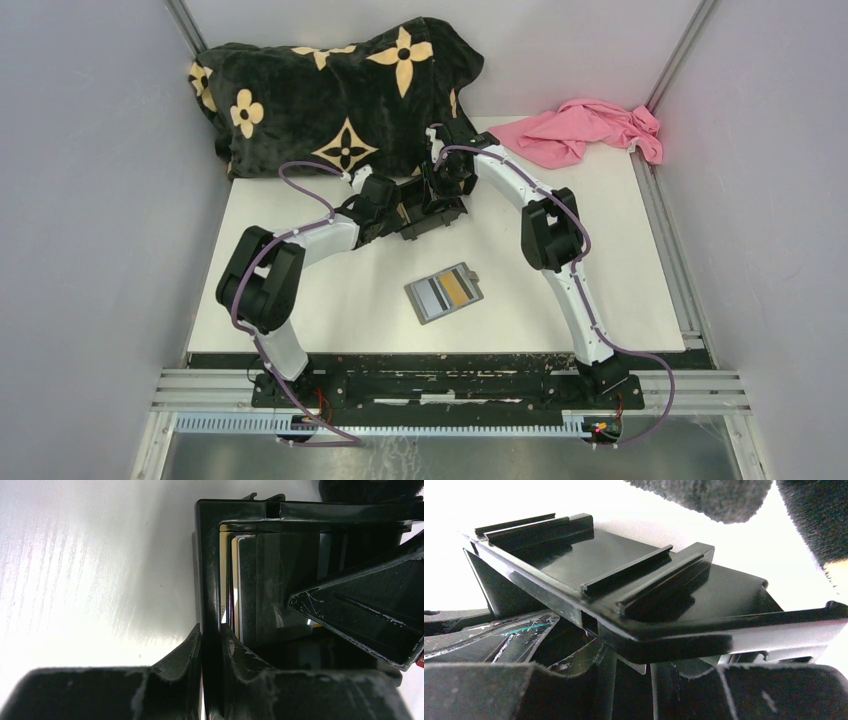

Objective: Put the credit cards into the card holder
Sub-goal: Pick up the credit card from the storage box.

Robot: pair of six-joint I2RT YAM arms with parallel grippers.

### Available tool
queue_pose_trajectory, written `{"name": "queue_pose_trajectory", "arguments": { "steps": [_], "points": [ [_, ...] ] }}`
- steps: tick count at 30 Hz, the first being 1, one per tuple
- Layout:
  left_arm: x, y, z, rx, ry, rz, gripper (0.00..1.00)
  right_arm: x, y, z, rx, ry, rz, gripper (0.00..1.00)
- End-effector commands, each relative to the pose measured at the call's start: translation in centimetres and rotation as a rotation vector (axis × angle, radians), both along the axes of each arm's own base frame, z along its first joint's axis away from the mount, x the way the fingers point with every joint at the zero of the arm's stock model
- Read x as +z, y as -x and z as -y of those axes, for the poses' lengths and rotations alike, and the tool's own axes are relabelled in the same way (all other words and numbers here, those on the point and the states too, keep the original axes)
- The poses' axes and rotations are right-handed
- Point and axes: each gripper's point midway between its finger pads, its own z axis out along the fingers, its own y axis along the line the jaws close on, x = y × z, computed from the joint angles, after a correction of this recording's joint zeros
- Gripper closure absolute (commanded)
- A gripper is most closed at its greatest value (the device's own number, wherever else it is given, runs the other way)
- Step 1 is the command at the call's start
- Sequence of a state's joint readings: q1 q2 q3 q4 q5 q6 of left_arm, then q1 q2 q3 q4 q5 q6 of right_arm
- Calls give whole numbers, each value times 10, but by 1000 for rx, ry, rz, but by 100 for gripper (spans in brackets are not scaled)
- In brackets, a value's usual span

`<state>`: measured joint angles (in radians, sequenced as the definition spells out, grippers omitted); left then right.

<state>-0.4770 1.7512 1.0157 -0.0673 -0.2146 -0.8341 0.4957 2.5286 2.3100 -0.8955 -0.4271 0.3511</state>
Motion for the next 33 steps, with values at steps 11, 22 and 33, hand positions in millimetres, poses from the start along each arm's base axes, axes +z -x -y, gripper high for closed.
{"name": "queue_pose_trajectory", "arguments": {
  "steps": [11, 22, 33],
  "points": [
    [-19, 23, -16, -47, -96, -75, 79, 31, -27, 8, -17, 0, 142, 70],
    [-20, 26, -16, -43, -95, -82, 79, 39, -31, 14, -29, 8, 169, 72],
    [-21, 27, -18, -42, -100, -86, 79, 49, -35, 18, -42, 10, 208, 79]
  ]
}}
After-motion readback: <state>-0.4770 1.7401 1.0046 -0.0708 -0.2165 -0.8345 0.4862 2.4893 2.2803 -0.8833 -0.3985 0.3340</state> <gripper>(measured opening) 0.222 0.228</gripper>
